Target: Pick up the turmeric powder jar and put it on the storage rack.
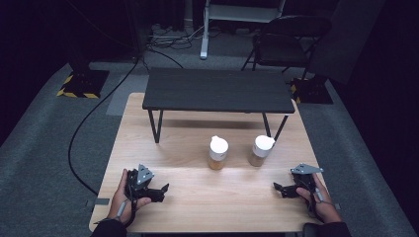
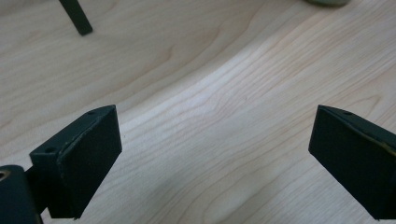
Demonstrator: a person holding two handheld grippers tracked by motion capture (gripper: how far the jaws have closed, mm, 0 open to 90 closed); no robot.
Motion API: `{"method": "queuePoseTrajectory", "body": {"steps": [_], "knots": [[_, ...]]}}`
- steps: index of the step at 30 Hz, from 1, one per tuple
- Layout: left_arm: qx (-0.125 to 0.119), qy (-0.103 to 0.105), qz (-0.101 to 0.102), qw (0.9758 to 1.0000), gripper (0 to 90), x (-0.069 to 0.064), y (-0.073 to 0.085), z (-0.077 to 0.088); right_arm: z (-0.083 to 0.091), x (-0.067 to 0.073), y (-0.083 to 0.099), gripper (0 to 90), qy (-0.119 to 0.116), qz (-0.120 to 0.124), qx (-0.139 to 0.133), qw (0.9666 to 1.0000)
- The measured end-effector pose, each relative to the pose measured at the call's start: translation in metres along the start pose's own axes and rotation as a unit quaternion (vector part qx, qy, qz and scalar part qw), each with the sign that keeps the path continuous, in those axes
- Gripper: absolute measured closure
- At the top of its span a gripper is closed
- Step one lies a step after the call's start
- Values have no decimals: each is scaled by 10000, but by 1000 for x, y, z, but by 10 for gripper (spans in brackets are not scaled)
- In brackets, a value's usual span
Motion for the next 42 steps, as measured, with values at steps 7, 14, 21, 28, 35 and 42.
{"method": "queuePoseTrajectory", "body": {"steps": [7,14,21,28,35,42], "knots": [[-182,-47,-129,9997,25,-7,-2,5,0,0,0,0,1,1,-1,10000],[-443,-58,-316,9985,22,-18,-5,14,0,0,0,0,1,0,-1,10000],[-561,91,-409,9975,21,-24,-9,15,0,0,0,0,0,-1,1,10000],[-616,187,-494,9967,20,-31,-16,11,0,0,0,0,0,0,0,10000],[-631,319,-551,9960,20,-33,-22,6,0,0,0,0,0,1,0,10000],[-636,407,-598,9953,20,-34,-28,-2,0,0,0,0,1,1,1,10000]]}}
Point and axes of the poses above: each handheld gripper's, and its own axes: z roughly backward along the jaws, y roughly out of its underside, x roughly to its left, the point moved 2 cm from there along -z, roughly forward along the jaws, and after that the axes turned 14 degrees about y, right-handed, at the moved point
